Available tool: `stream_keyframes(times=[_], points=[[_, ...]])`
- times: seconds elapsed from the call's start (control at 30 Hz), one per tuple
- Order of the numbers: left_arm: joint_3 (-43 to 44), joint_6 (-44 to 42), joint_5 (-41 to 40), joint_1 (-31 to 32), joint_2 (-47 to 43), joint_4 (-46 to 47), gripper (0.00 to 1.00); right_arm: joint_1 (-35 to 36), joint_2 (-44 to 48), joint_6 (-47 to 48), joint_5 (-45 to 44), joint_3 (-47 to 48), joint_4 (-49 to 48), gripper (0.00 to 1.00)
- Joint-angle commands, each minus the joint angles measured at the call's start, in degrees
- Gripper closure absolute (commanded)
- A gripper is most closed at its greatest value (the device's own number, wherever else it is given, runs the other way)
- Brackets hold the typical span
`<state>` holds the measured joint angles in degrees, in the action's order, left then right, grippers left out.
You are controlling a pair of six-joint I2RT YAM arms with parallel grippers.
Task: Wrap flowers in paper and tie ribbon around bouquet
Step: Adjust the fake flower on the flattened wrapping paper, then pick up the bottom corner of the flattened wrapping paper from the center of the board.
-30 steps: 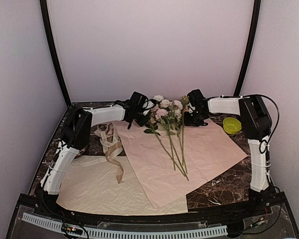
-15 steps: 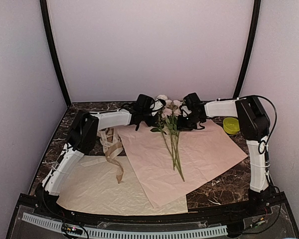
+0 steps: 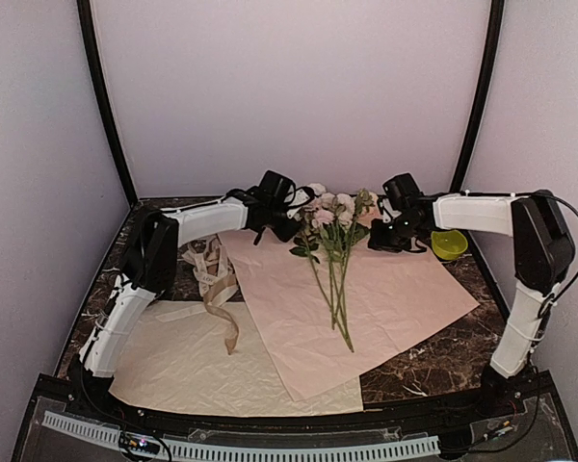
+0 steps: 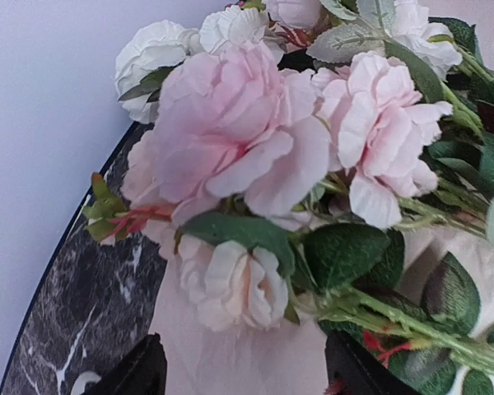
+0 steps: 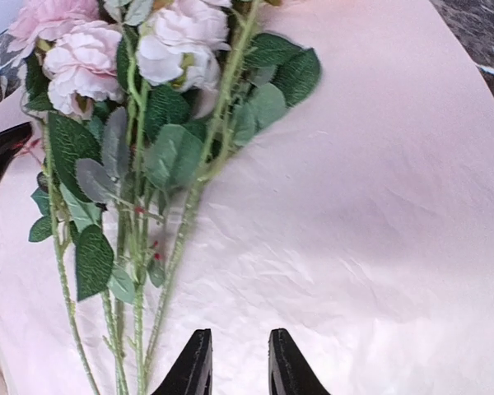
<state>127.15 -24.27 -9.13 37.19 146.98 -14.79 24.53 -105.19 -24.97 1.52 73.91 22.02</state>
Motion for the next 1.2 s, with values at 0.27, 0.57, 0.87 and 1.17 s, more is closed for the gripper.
stream_keyframes(times=[0.27, 0.57, 0.87, 1.17], points=[[-8.03, 13.26, 6.22, -7.82, -17.48, -21.88, 0.16, -2.21, 7.58, -3.49, -9.39, -11.52, 5.17, 0.74], [-18.16, 23.52, 12.8, -18.69, -19.78, -23.27, 0.08, -2.65, 8.64, -1.23, -11.52, -16.35, 5.33, 0.71], [-33.1, 27.04, 7.68, -16.95, -32.09, -14.63, 0.14, -2.73, 1.18, 2.64, -6.76, -15.74, 0.27, 0.7], [-58.26, 9.76, 11.92, 6.35, -54.36, -1.23, 0.27, -2.6, 0.15, 6.93, -3.36, -12.31, 0.89, 0.69]])
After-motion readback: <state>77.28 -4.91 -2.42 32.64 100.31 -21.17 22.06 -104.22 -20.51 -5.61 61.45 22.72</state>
